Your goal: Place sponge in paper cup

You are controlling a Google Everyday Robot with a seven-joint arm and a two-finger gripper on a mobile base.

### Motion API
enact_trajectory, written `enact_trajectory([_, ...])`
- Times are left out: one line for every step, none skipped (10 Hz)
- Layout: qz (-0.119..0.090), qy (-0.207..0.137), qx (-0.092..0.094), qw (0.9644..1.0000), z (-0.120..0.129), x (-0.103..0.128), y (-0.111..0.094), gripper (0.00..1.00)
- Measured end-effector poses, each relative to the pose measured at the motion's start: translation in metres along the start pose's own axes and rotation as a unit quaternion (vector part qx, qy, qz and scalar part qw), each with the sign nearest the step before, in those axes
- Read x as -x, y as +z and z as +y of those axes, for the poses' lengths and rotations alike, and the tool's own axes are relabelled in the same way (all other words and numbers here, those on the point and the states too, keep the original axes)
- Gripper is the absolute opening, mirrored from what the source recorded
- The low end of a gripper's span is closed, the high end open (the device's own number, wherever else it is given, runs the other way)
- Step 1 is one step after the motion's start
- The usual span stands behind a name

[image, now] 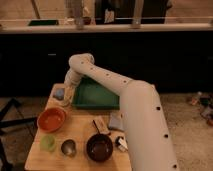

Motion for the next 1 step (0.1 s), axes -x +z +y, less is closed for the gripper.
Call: enact_trajectory([0.0,0.0,0.0,1.0,0.0,0.0,0.0,0.8])
